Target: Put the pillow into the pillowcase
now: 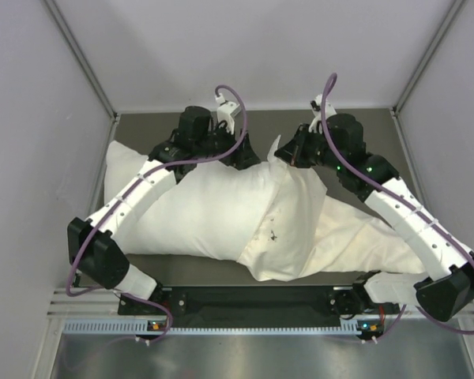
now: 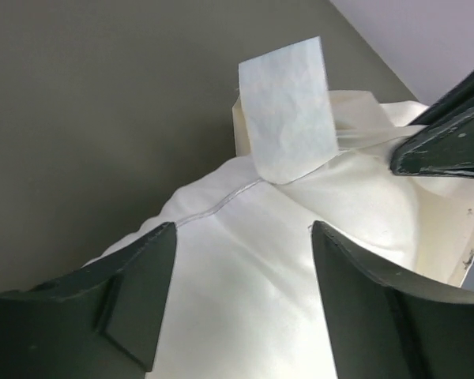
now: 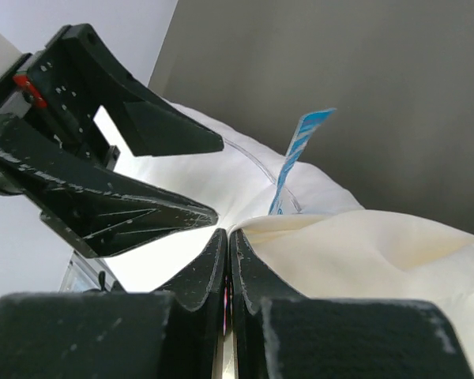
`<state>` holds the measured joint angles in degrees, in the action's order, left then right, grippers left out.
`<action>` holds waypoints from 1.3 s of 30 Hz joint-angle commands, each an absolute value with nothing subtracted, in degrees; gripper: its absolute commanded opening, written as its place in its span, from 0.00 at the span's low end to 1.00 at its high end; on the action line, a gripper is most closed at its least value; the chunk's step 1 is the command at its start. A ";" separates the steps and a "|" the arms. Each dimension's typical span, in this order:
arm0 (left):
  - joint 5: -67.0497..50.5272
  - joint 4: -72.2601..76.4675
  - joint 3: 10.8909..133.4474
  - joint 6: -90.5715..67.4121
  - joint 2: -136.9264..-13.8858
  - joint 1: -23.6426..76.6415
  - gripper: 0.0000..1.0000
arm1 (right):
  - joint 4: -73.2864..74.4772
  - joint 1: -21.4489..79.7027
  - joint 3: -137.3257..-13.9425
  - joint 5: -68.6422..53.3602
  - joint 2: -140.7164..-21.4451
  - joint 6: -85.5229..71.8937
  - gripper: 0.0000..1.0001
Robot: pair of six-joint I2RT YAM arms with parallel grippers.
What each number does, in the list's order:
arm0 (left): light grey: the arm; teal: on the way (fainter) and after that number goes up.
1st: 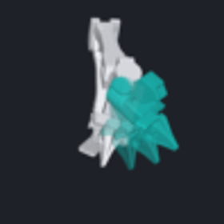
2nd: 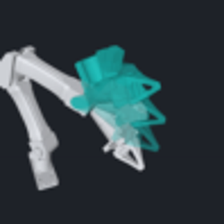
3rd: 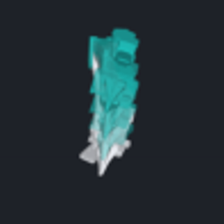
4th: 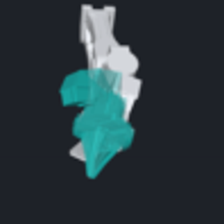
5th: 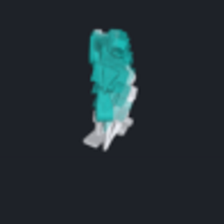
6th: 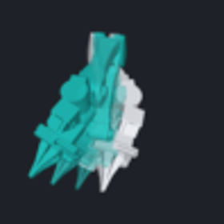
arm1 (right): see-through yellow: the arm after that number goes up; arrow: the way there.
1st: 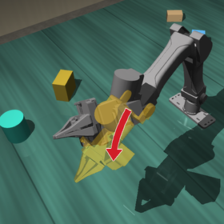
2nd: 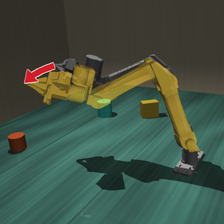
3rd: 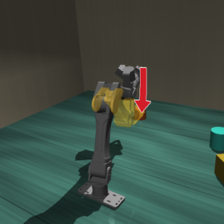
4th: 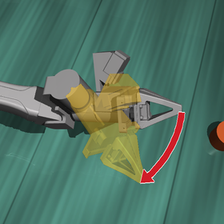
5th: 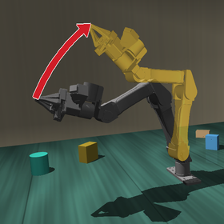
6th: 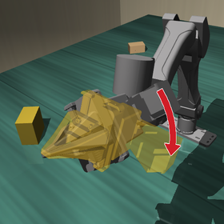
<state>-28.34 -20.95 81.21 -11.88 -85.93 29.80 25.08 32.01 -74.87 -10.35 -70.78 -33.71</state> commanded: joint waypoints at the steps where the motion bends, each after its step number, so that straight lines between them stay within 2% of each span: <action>1: -32.61 -11.97 81.22 -8.61 -84.29 29.79 0.76 | 22.59 33.22 -76.11 -10.28 -68.29 -34.37 0.00; 6: -29.53 -8.70 80.06 -11.59 -83.58 29.18 0.87 | 22.85 33.40 -75.76 -9.06 -67.33 -34.54 0.00; 13: -31.02 -6.60 84.11 -19.15 -90.08 28.39 0.86 | 22.85 33.75 -75.32 -8.17 -65.57 -34.63 0.00; 24: -42.70 4.21 86.84 -30.05 -96.76 28.30 0.86 | 22.68 33.92 -73.74 -7.82 -63.90 -34.45 0.00; 28: -47.19 8.43 85.78 -34.27 -98.61 28.39 0.79 | 22.15 33.84 -73.48 -8.00 -63.11 -34.89 0.00; 29: -47.89 8.70 85.78 -34.97 -99.05 28.39 0.69 | 21.97 33.92 -73.39 -8.00 -62.93 -34.81 0.00; 30: -48.86 8.79 85.61 -35.15 -99.66 28.39 0.64 | 21.80 33.93 -73.48 -7.91 -62.67 -34.89 0.00; 31: -49.13 9.05 85.08 -35.33 -99.49 28.39 0.49 | 21.80 33.84 -73.48 -7.21 -62.58 -34.81 0.00; 33: -48.87 10.37 82.45 -35.24 -97.57 28.39 0.39 | 21.80 33.93 -73.74 -6.42 -62.84 -34.54 0.00; 37: -47.64 10.29 77.70 -33.67 -92.91 28.48 0.35 | 23.29 33.84 -74.88 -4.92 -65.03 -33.75 0.00; 39: -47.03 2.78 77.87 -31.57 -92.29 28.56 0.33 | 23.64 33.93 -75.49 -4.40 -66.70 -33.75 0.00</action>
<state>-46.06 4.95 78.08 -34.09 -96.49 28.51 26.63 32.99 -72.77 -5.34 -65.67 -34.04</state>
